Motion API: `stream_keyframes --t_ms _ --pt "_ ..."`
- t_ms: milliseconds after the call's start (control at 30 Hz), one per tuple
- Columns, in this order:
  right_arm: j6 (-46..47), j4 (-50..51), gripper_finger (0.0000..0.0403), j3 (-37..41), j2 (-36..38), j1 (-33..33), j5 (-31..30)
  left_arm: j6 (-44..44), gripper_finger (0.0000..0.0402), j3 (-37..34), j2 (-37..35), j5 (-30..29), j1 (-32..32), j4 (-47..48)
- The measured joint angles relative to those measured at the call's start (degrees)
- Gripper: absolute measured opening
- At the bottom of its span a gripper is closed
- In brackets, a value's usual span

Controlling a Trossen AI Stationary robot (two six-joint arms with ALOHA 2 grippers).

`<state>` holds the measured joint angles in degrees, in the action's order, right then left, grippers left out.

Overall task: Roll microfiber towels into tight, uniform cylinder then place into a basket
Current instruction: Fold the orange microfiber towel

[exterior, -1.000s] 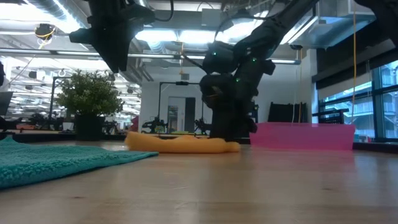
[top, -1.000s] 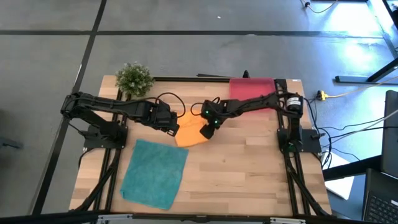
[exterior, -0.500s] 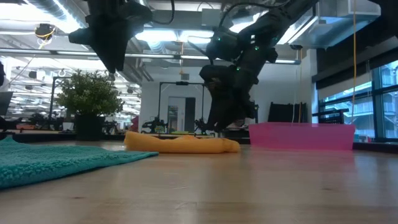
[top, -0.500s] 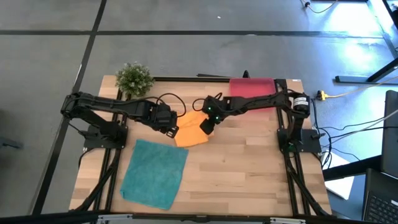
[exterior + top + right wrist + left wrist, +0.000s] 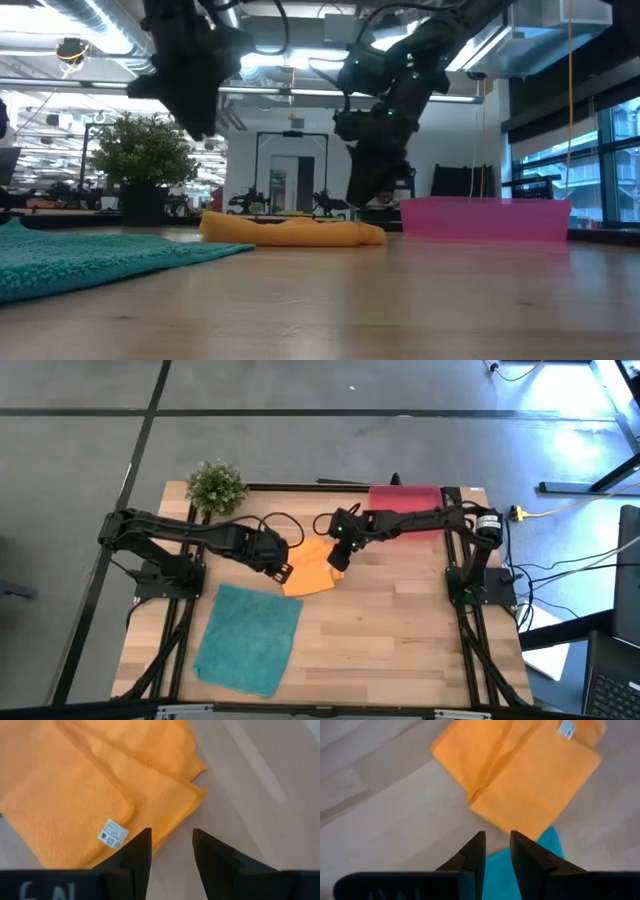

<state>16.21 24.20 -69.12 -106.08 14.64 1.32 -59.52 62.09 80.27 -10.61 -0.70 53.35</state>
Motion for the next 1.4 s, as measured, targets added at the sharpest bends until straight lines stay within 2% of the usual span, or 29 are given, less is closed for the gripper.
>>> stream_keyframes --t_ms 67,167,267,333,433,567,633,767,900,1100,1267,1400 --pt "-0.4 -1.3 0.0145 0.0 0.0 0.9 2.2 0.1 0.0079 -1.3 0.0 0.0 0.7 -3.6" --pt "-2.4 -3.8 0.0145 0.0 -0.1 2.1 10.2 0.1 0.0079 -3.2 0.0 4.4 1.9 -8.1" --pt "-6.3 -4.5 0.0145 0.0 -0.7 2.5 16.9 0.2 0.0079 -6.1 0.1 7.3 2.5 -13.7" --pt "-10.8 -4.6 0.0145 0.0 -0.7 2.4 19.0 1.3 0.0079 -7.9 0.1 7.7 2.5 -16.3" --pt "-19.3 -3.8 0.0145 0.0 -0.7 1.6 22.8 7.9 0.0079 -9.9 0.1 7.7 2.0 -18.7" --pt "-27.8 -1.8 0.0145 0.0 -0.6 -1.3 25.3 21.4 0.0079 -11.7 0.2 7.4 0.6 -21.3" --pt "-31.7 -0.6 0.0145 0.0 -0.6 -2.9 24.7 29.0 0.0079 -12.1 0.2 7.3 -0.1 -21.6" --pt "-36.8 0.9 0.0145 0.0 -0.6 -6.2 18.1 38.4 0.0079 -12.8 0.2 7.1 -1.2 -22.3" --pt "-37.7 0.9 0.0145 0.0 -0.6 -8.8 11.9 38.6 0.0079 -13.0 0.2 6.9 -1.2 -22.6" --pt "-37.7 0.7 0.0149 0.0 -0.6 -10.7 10.2 39.6 0.0086 -13.0 0.2 6.9 -1.2 -22.6" --pt "-38.7 -0.9 0.0175 0.0 -0.6 -12.5 1.5 42.3 0.0104 -13.0 0.2 3.3 -1.6 -22.6" --pt "-41.0 -0.9 0.0189 0.0 -0.6 -13.9 0.7 42.2 0.0113 -13.0 0.2 3.2 -2.1 -22.6"
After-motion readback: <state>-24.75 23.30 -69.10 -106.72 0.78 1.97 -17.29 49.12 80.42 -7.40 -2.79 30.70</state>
